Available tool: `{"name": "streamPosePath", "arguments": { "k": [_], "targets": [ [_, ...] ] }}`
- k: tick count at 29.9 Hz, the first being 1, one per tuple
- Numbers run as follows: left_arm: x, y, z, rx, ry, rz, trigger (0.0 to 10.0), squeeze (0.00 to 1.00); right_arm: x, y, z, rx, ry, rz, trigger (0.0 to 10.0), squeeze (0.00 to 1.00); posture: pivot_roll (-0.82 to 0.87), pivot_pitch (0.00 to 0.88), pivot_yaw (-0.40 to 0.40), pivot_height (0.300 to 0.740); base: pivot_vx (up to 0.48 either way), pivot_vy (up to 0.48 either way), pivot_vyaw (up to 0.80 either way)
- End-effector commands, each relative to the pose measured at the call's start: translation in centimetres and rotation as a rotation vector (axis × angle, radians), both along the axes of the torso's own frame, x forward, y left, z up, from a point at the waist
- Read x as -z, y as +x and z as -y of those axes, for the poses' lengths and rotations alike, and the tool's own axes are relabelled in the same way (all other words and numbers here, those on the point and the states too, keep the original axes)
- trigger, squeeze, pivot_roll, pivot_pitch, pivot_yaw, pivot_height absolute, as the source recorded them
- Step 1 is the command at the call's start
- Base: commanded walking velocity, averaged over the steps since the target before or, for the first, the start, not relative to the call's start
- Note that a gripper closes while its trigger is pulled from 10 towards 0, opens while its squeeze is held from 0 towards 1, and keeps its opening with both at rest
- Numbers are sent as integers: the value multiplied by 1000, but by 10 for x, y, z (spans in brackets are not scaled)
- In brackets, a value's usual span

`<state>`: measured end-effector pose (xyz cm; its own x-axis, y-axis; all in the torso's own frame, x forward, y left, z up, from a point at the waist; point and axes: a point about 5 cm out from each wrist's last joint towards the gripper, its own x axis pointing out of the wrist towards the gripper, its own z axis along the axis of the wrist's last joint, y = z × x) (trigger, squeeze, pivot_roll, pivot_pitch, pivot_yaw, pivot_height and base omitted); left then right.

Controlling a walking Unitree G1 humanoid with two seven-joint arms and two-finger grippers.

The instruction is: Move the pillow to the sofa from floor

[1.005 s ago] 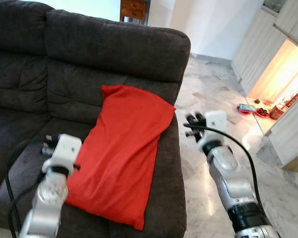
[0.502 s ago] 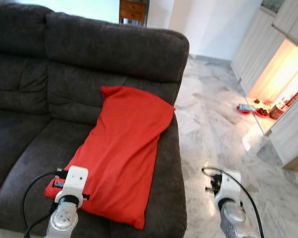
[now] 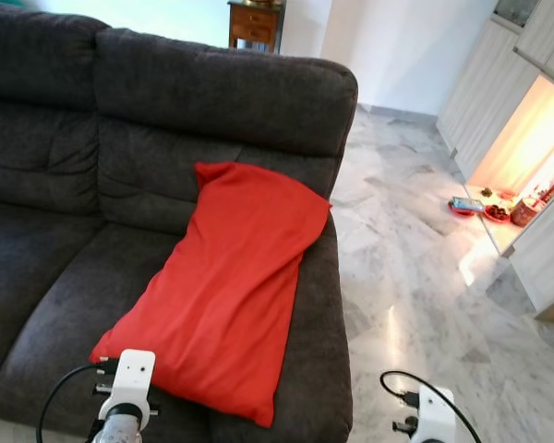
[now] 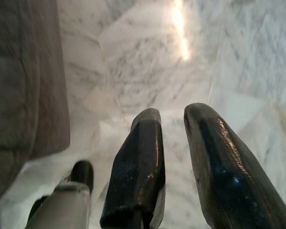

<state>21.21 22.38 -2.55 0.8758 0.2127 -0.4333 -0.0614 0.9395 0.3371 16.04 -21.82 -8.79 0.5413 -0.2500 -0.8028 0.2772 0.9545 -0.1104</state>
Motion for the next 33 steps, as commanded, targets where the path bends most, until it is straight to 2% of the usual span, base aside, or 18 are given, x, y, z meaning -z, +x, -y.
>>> {"name": "streamPosePath", "arguments": {
  "k": [1,5,10,14,19,27,33],
  "targets": [
    [3,1,2,21,-4,-18,10000,0,2,-6,3,26,6,-24,10000,0,177,0,-109,740,0,0,0],
    [9,0,-5,27,2,-58,10000,0,7,-14,-4,51,23,-43,10000,0,151,0,-75,740,0,0,0],
    [12,4,-4,47,6,-80,10000,0,9,-17,-8,56,39,-45,10000,0,125,0,-58,740,0,0,0],
    [13,10,-2,55,-3,-100,10000,0,10,-19,-12,4,45,-45,10000,0,87,0,-38,740,0,0,0],
    [17,11,-2,35,-26,-135,10000,0,11,-22,-14,42,60,-41,10000,0,49,0,-18,740,0,0,0],
    [25,5,-6,-19,-50,-197,10000,0,14,-32,-15,134,97,-48,10000,0,14,0,-8,740,0,0,0],
    [29,0,-5,-43,-60,-209,10000,0,15,-32,-17,120,118,-52,10000,0,43,0,-25,740,0,0,0]
  ]
}}
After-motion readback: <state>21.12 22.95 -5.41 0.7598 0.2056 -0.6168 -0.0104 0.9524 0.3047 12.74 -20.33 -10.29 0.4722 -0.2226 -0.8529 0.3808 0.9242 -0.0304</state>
